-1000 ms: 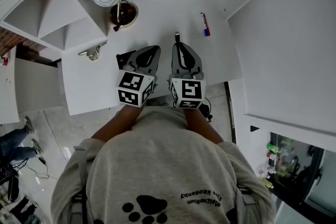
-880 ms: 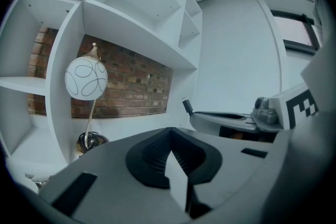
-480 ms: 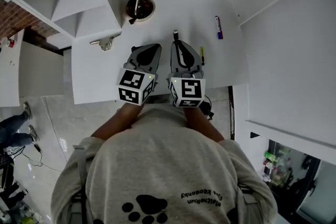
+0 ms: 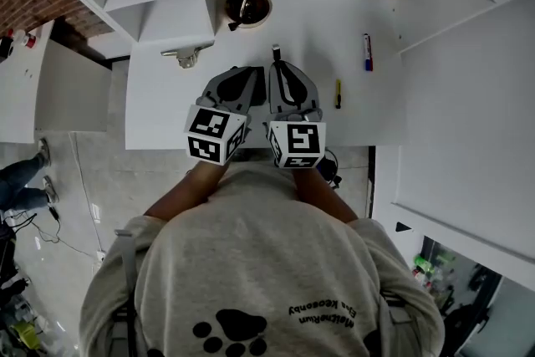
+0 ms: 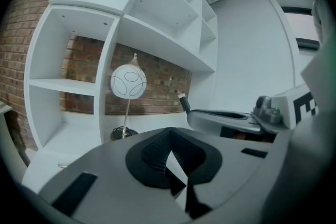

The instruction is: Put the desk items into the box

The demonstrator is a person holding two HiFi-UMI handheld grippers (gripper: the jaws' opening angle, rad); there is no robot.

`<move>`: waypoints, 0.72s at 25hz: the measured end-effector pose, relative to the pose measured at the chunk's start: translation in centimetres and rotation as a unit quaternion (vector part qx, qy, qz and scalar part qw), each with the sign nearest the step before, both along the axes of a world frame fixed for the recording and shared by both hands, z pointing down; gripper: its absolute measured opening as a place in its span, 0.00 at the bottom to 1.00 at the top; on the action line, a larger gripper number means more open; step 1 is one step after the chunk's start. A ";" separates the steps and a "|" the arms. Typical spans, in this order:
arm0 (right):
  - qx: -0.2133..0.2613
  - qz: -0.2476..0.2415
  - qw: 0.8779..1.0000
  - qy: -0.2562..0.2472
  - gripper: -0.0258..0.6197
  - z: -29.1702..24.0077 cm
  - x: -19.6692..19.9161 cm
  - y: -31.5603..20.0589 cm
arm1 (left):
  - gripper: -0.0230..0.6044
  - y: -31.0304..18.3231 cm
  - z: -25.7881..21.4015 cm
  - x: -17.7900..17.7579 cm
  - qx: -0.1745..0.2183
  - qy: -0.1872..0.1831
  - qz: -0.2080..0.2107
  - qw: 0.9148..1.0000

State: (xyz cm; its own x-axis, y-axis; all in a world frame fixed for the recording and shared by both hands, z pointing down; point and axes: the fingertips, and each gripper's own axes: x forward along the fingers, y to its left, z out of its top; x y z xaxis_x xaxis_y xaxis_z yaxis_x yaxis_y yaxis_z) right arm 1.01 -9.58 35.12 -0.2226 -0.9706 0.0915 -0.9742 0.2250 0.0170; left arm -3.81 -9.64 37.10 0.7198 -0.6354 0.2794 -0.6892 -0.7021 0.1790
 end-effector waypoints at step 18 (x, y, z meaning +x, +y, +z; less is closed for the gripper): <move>-0.054 -0.066 0.996 0.006 0.11 5.8 -4.8 -2.7 | 0.05 -1.1 1.7 -5.1 -0.020 -0.018 -0.065 0.998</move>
State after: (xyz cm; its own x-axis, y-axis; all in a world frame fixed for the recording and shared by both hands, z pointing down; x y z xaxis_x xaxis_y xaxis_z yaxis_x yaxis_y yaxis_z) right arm -3.77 -12.27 40.97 -0.3457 -0.9173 0.1977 -0.9359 0.3522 -0.0022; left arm -8.94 -10.74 38.77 0.6209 -0.7106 0.3309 -0.7806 -0.5991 0.1781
